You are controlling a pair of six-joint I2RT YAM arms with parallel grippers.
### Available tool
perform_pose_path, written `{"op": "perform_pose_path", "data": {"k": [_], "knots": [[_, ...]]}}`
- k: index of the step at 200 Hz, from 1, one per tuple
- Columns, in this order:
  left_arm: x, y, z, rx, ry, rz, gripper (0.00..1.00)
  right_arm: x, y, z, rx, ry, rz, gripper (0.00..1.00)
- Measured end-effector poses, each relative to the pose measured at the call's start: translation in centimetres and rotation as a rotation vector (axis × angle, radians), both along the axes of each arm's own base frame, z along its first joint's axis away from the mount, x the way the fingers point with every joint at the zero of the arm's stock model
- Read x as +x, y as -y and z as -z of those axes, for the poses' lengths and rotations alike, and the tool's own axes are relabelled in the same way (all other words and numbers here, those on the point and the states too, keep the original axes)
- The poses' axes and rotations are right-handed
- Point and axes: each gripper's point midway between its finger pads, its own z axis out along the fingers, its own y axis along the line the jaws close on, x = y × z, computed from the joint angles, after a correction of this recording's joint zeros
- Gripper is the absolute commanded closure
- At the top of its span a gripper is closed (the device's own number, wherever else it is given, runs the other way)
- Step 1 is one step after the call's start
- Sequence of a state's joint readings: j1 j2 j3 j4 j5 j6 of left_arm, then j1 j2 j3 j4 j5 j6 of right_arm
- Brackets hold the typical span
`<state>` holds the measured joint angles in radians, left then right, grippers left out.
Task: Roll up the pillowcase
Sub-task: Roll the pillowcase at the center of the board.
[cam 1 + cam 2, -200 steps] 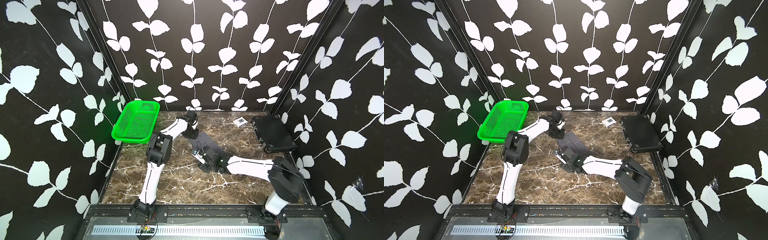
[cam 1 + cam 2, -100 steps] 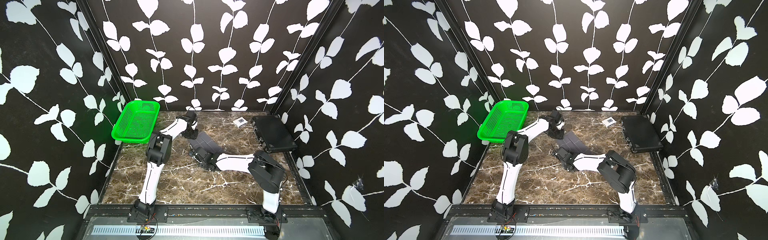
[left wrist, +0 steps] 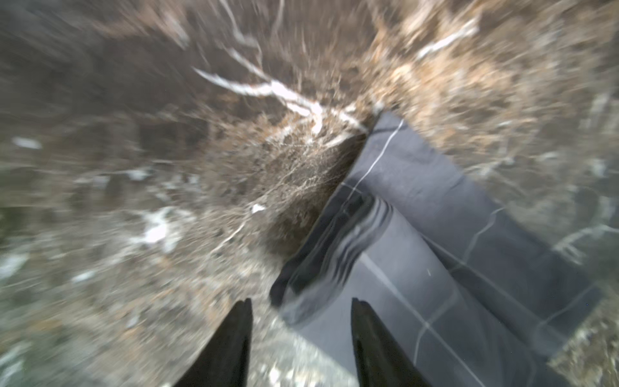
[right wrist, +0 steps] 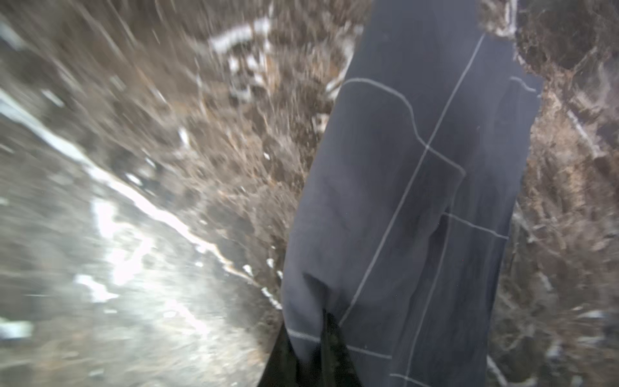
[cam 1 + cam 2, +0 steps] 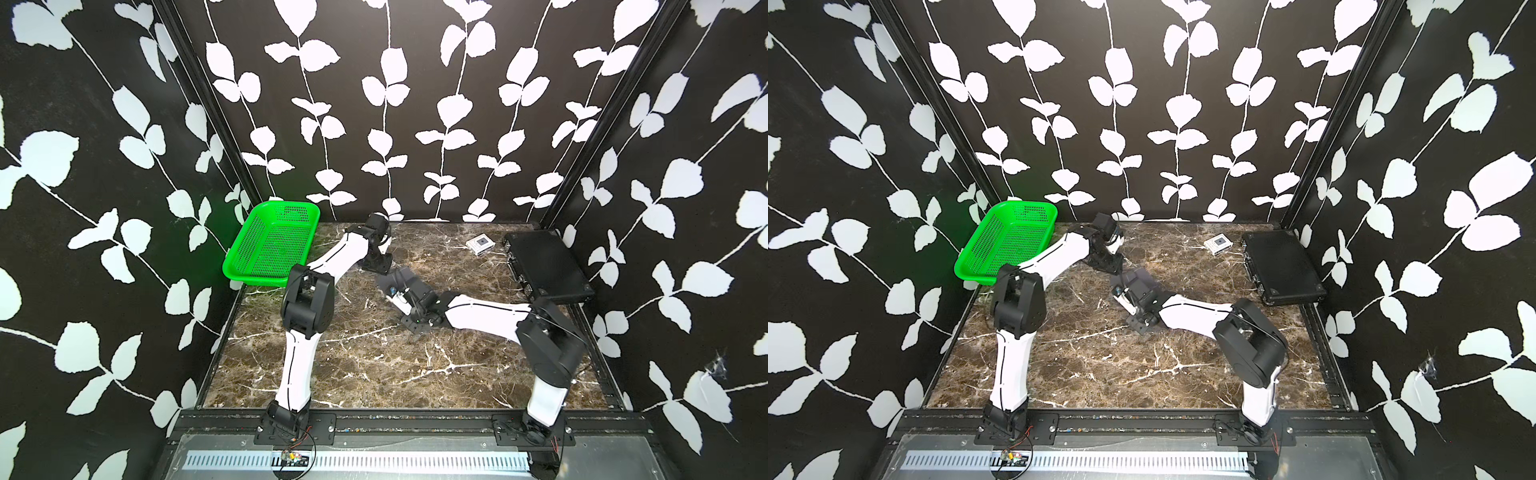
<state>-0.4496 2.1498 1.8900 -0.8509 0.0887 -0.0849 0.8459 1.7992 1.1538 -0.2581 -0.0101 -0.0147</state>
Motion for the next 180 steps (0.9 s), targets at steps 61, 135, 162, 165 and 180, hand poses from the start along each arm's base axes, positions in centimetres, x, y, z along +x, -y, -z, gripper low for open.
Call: {"op": "perform_pose_path", "data": {"k": [61,135,162,165,180], "knots": [[-1.8,-1.4,-6.6,-0.027,0.117,-0.017,0.45,-1.9,-0.5,-0.8,0.408,-0.348,0.181,0.91],[-4.6,-2.4,-3.9,-0.013,0.035,-0.023,0.39,-0.4,1.6,-1.1,0.764,-0.556,0.377,0.90],[-4.4,-2.0,-4.0,-0.033,0.040,-0.016,0.39,0.1,2.9,-1.1,0.846,-0.583,0.431,0.88],[-4.4,-2.0,-4.0,-0.035,0.042,-0.016,0.39,0.2,3.0,-1.1,0.854,-0.585,0.435,0.88],[-4.3,-1.8,-4.1,-0.047,0.044,-0.015,0.38,0.5,3.8,-1.1,0.890,-0.591,0.461,0.83]]}}
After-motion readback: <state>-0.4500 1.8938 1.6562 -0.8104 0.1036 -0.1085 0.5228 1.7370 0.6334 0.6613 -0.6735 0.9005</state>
